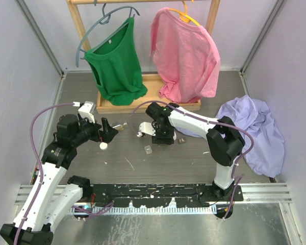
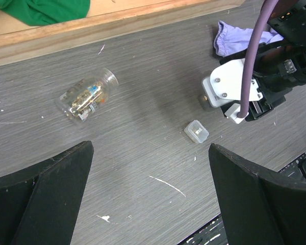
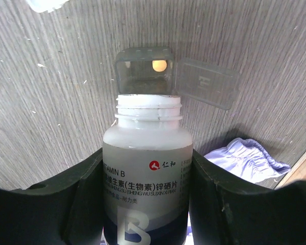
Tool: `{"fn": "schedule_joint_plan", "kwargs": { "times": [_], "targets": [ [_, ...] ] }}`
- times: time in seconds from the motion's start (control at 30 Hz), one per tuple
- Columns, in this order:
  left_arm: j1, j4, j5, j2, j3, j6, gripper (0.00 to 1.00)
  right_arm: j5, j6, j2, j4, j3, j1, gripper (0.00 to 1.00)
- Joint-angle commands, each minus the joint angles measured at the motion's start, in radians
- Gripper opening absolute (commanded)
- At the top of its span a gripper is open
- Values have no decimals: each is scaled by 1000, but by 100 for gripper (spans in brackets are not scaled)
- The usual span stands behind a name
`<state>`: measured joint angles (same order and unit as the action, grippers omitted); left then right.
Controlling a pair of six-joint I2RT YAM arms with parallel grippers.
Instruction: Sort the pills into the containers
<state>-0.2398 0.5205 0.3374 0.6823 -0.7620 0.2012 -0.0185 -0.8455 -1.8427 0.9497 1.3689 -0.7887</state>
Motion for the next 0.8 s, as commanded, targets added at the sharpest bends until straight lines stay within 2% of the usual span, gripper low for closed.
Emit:
{"fn": "schedule_joint_plan", "kwargs": {
  "times": [0.0, 0.07, 0.17, 0.27, 0.37, 0.43, 0.47, 0.53, 0.63, 0.7, 0.77],
  "targets": [
    [3, -53, 14, -13, 0, -2, 98, -25, 3, 56, 30, 16, -9, 1],
    [2, -53, 14, -15, 0, -3, 98, 30, 11, 78, -27, -21, -4, 1],
    [3, -51, 15, -14, 0, -3, 98, -35, 8, 64, 31, 5, 1, 1],
    [3, -53, 13, -16, 0, -4, 98, 62, 24, 97, -65, -44, -1, 1],
    [3, -53, 14, -15, 0, -4, 98, -30, 15, 70, 24, 1, -2, 1],
    [3, -51, 15, -16, 0, -3, 98, 64, 30, 95, -64, -45, -1, 1],
    [2, -52, 15, -17, 0, -4, 98, 63, 34, 98, -76, -49, 6, 1],
    [3, -52, 15, -15, 0, -5, 98, -25, 23, 74, 6, -8, 10, 1],
    [2, -52, 16, -17, 0, -3, 98, 80, 33, 104, -98, -62, 4, 1],
    [2, -53, 14, -15, 1, -4, 98, -22, 22, 75, 1, -14, 12, 1],
    [2, -52, 15, -16, 0, -5, 98, 51, 30, 88, -68, -53, 2, 1]
  ]
}}
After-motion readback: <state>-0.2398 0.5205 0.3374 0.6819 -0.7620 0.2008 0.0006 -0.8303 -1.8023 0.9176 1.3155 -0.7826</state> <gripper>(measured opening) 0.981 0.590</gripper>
